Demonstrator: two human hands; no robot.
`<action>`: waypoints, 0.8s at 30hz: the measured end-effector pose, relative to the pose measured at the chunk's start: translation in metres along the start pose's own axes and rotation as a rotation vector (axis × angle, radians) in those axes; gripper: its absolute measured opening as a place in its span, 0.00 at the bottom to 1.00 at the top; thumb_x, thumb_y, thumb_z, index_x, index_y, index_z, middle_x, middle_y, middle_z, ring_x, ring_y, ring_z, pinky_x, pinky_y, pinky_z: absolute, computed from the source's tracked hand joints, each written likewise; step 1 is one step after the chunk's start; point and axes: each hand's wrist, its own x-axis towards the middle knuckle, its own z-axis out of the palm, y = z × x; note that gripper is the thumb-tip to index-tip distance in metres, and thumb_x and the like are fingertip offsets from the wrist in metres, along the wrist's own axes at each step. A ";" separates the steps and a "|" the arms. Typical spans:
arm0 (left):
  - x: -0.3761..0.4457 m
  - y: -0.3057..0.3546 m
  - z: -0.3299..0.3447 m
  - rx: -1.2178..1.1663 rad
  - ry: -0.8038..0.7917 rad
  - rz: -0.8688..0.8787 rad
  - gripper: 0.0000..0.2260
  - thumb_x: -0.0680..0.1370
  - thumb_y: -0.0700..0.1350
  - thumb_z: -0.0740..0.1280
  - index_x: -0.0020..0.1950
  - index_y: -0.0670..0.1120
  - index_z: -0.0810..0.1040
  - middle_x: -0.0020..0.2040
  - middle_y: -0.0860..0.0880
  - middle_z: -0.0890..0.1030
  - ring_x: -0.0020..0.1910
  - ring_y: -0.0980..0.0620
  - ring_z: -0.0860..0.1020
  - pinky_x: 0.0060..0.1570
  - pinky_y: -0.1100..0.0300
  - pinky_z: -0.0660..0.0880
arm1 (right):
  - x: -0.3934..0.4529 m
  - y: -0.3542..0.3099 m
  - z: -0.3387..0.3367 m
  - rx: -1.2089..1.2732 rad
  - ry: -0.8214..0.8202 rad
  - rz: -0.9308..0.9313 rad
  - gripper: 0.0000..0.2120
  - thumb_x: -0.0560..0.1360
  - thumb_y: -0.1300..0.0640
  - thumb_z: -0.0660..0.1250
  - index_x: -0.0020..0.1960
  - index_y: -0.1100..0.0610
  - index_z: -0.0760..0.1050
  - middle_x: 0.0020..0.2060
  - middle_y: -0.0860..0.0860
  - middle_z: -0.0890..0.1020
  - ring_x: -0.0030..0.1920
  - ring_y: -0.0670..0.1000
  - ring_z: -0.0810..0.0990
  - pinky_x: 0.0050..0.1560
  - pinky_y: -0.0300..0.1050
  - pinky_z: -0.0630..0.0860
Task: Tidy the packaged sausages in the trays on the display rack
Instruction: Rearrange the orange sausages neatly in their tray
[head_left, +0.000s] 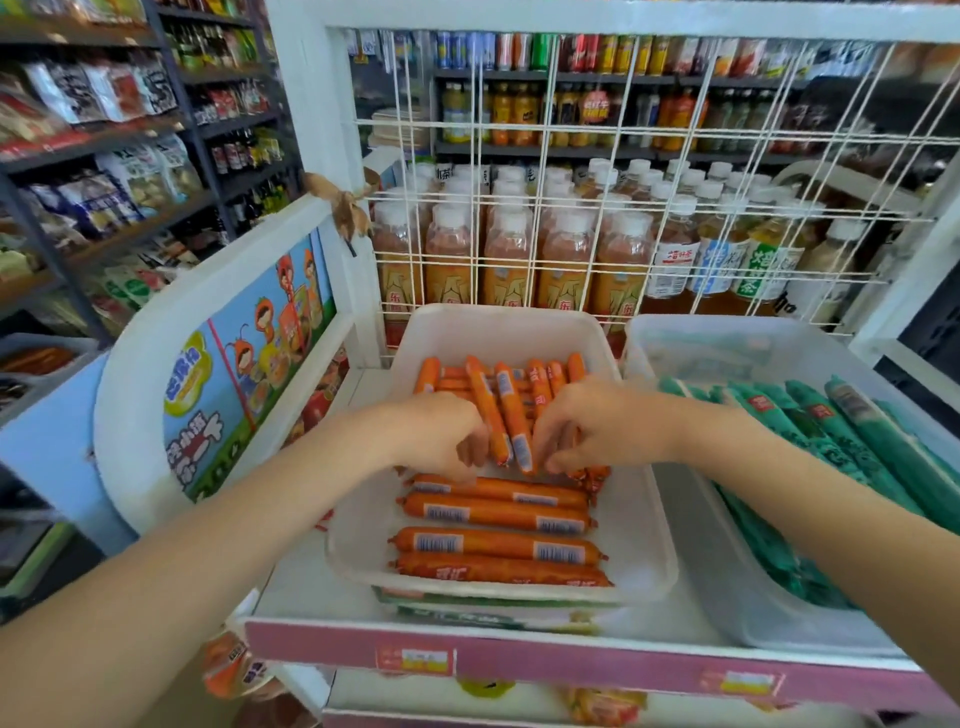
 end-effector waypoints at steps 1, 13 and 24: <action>0.000 0.000 0.005 0.074 -0.055 -0.015 0.17 0.74 0.48 0.68 0.62 0.46 0.75 0.58 0.48 0.78 0.54 0.51 0.76 0.53 0.59 0.73 | 0.003 -0.003 0.004 -0.010 -0.032 -0.022 0.09 0.74 0.59 0.67 0.53 0.55 0.80 0.49 0.46 0.82 0.44 0.39 0.75 0.45 0.23 0.68; -0.005 -0.007 -0.013 0.039 0.031 -0.018 0.08 0.73 0.46 0.69 0.51 0.47 0.80 0.40 0.56 0.75 0.44 0.55 0.74 0.43 0.64 0.71 | 0.005 -0.001 0.012 0.005 0.000 0.021 0.10 0.74 0.59 0.67 0.55 0.56 0.80 0.51 0.50 0.82 0.49 0.45 0.78 0.48 0.30 0.71; 0.012 -0.005 0.017 0.351 -0.130 -0.203 0.18 0.75 0.45 0.67 0.64 0.47 0.72 0.58 0.47 0.76 0.55 0.47 0.76 0.56 0.55 0.74 | 0.006 -0.003 0.006 0.054 0.076 0.057 0.09 0.74 0.58 0.66 0.54 0.55 0.79 0.49 0.47 0.80 0.45 0.40 0.74 0.43 0.26 0.69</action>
